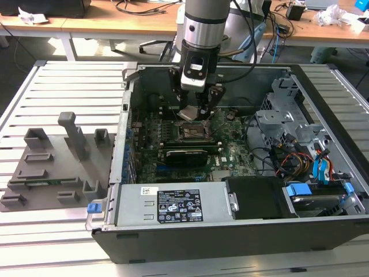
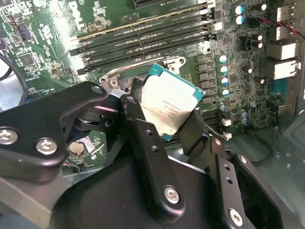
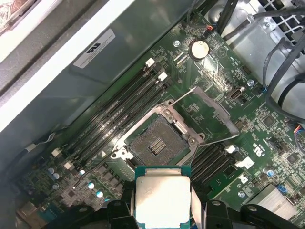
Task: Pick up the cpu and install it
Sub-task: 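Place the cpu into insertion slot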
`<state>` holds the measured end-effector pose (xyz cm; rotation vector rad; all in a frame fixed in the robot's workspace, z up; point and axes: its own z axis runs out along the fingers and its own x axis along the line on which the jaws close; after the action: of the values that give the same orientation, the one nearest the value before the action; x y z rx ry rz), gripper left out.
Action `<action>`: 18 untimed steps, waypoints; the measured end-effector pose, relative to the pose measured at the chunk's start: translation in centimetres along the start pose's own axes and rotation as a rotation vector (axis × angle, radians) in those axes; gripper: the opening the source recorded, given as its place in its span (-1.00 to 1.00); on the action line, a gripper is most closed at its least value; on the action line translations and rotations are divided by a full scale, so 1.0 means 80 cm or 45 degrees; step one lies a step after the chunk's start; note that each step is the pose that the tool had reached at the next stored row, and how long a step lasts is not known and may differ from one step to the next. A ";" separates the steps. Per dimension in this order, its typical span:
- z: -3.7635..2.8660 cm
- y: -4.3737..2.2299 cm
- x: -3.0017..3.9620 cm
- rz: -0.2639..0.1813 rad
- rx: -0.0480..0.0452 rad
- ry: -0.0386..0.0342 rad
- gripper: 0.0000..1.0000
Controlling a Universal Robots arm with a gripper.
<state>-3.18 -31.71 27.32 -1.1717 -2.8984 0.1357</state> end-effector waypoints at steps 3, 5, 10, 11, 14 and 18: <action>0.0000 0.0000 0.0000 0.030 0.001 0.0026 0.09; 0.0000 0.0000 0.0000 0.053 0.001 0.0045 0.09; 0.0000 0.0000 0.0000 0.109 0.002 0.0094 0.09; 0.0000 0.0000 0.0000 0.133 0.003 0.0114 0.09; 0.0000 0.0000 0.0000 0.172 0.004 0.0147 0.09; 0.0000 0.0000 0.0000 0.215 0.005 0.0184 0.09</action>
<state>-3.18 -31.70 27.32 -1.4095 -2.7825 0.1332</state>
